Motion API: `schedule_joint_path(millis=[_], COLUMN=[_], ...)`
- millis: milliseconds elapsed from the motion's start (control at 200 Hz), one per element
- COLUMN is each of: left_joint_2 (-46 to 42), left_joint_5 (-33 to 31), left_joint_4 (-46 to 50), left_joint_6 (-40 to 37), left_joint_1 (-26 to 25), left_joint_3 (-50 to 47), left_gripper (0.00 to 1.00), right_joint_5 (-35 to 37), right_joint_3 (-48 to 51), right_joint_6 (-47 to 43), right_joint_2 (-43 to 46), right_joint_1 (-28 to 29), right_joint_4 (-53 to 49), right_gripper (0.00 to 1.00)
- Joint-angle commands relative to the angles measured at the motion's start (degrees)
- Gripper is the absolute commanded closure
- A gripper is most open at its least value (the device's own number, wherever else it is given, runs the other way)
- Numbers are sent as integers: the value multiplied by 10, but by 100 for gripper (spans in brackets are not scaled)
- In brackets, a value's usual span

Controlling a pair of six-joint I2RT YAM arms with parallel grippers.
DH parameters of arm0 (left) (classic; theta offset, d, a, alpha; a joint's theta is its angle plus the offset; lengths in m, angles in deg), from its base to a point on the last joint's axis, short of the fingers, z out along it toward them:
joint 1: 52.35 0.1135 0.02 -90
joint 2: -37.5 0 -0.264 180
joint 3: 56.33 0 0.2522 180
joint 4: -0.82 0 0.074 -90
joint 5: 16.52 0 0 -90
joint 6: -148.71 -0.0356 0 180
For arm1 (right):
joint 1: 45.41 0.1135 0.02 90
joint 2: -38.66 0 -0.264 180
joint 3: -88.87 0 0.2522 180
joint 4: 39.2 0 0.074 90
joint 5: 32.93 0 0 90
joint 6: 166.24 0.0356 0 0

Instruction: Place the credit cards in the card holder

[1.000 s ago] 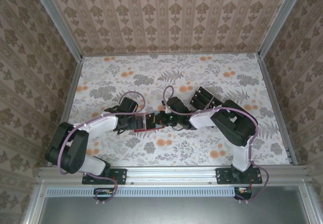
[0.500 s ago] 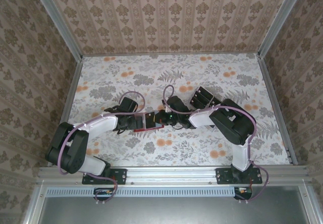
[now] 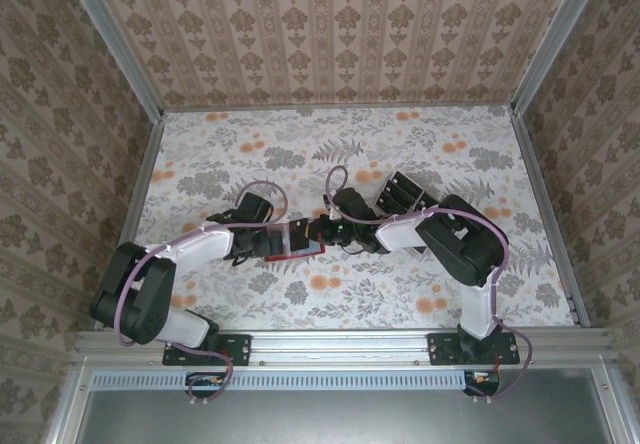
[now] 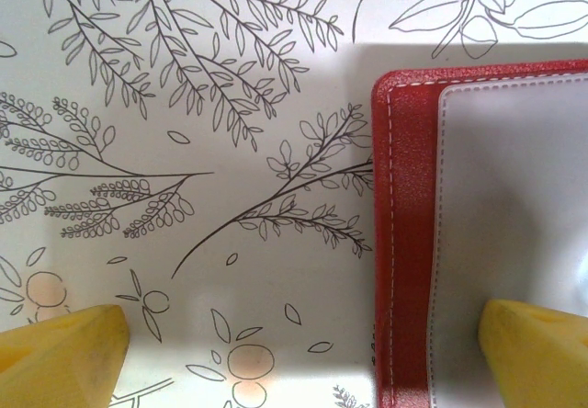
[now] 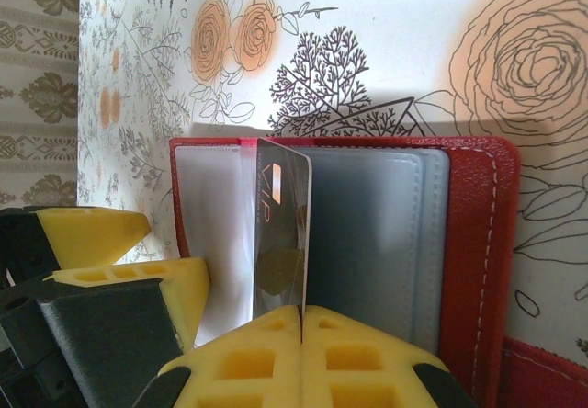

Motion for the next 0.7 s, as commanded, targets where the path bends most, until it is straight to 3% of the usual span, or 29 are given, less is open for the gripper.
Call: schedule_joint_path(millis=[0,695], left_joint_2=[-3,-33], left_joint_5=[-11,-14], left_joint_4=[15,38], left_joint_6=[-3,-10], left_joint_1=[-2,26], left_joint_3=[-10,41], left_gripper=[0,0], right_joint_5=[-9,-17], right_joint_3=[-10,-15], right_joint_6=[2,4], right_joint_2=[-17,-24], right_joint_1=[6,13], right_joint_4=[-8,-21], right_gripper=[100,100])
